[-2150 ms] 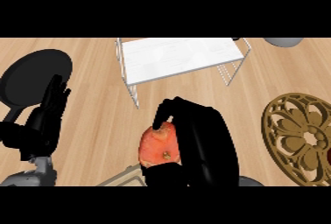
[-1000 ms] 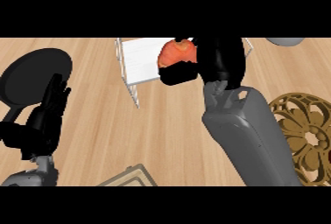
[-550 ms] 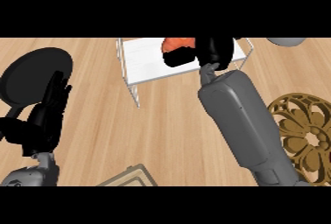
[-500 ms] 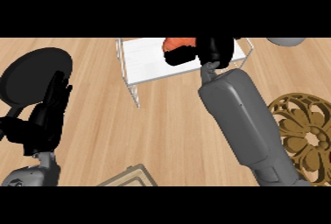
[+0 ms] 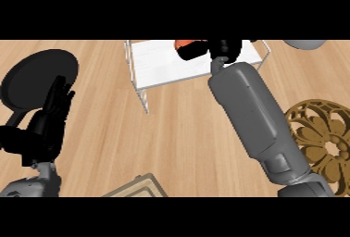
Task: Pick the squash from the placemat and place it in the tiered shelf
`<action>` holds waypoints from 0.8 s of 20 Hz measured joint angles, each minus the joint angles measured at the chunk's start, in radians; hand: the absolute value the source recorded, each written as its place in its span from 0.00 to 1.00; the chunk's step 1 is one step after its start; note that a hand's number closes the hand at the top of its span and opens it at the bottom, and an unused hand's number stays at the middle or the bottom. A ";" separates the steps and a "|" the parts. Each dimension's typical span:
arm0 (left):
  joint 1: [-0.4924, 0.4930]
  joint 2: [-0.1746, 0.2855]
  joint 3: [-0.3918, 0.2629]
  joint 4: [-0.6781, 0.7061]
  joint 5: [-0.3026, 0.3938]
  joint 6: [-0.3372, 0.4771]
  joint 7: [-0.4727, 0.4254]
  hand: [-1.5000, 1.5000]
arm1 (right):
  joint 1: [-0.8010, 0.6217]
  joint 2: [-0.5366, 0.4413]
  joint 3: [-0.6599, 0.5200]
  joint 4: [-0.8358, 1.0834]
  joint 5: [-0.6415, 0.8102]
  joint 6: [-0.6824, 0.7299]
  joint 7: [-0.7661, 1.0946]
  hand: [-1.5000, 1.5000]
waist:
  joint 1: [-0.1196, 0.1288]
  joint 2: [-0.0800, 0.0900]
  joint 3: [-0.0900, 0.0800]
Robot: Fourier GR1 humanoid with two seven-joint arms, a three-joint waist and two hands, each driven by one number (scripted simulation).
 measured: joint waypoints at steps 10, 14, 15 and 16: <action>0.015 -0.006 0.004 0.000 0.000 -0.012 -0.009 0.50 | -0.082 -0.001 -0.082 0.180 -0.145 -0.018 -0.202 0.00 | -0.002 -0.001 0.000; 0.014 -0.006 0.006 -0.019 -0.005 -0.007 0.011 0.50 | -0.080 -0.003 -0.114 0.124 -0.197 -0.026 -0.244 0.00 | -0.010 -0.004 0.000; 0.015 -0.006 0.008 -0.013 -0.001 -0.011 0.004 0.50 | -0.081 -0.006 -0.127 0.115 -0.211 -0.031 -0.253 0.00 | -0.011 -0.004 0.000; 0.030 -0.006 0.010 -0.013 0.002 -0.017 -0.007 0.50 | -0.079 -0.015 -0.137 0.097 -0.221 -0.031 -0.250 0.00 | -0.012 -0.005 0.000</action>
